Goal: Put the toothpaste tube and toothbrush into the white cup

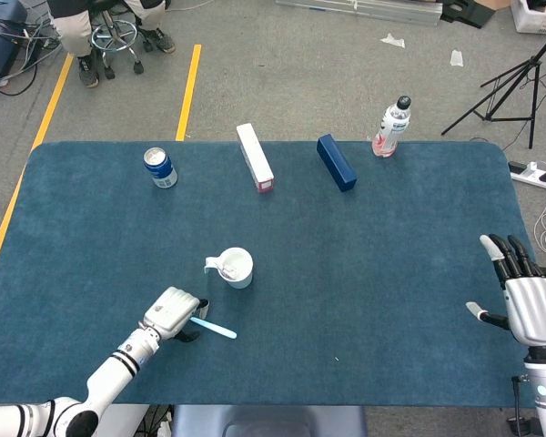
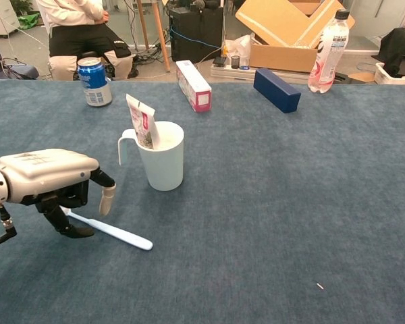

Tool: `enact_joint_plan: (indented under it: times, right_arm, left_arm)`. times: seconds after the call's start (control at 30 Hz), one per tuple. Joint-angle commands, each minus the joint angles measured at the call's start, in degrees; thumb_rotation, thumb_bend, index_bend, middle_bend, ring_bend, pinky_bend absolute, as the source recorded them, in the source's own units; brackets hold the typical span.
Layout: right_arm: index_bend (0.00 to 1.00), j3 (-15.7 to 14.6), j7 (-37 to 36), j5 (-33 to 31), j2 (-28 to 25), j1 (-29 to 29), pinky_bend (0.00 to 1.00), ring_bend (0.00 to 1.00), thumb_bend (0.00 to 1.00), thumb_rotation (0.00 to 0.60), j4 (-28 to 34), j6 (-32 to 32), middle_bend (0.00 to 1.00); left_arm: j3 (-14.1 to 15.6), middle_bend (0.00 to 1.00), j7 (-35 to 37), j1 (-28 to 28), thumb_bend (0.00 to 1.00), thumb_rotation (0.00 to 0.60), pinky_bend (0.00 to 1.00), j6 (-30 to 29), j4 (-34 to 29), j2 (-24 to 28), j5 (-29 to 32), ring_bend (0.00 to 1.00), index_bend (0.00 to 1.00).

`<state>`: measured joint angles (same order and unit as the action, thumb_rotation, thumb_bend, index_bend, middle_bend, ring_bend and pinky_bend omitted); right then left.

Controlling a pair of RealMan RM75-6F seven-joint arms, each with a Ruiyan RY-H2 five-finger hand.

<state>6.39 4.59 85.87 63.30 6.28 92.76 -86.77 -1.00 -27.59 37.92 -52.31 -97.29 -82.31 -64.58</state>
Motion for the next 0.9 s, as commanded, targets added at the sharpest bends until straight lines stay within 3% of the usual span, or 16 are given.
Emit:
enact_joint_plan:
  times: [0.03,0.47,0.9]
  right_arm:
    - [0.02,0.0,0.1,0.0,0.0,0.0,0.35,0.03,0.00,0.600,0.0,0.1,0.11]
    - [0.02,0.0,0.2,0.0,0.1,0.1,0.35,0.03,0.00,0.600,0.0,0.1,0.11]
    - [0.02,0.0,-0.2,0.0,-0.1,0.0,0.35,0.03,0.00,0.600,0.1,0.0,0.11]
  left_arm:
    - [0.2,1.00,0.9,-0.3,0.25,0.600,0.94,-0.5,-0.2,-0.1,-0.8,1.00,0.48]
    - [0.9,1.00,4.9,0.1,0.30,0.600,0.94,0.4,0.6,-1.0,-4.4,1.00,0.47]
    - [0.6,1.00,3.4,1.5,0.32,0.600,0.94,0.8,1.3,-3.3,-5.6,1.00,0.45]
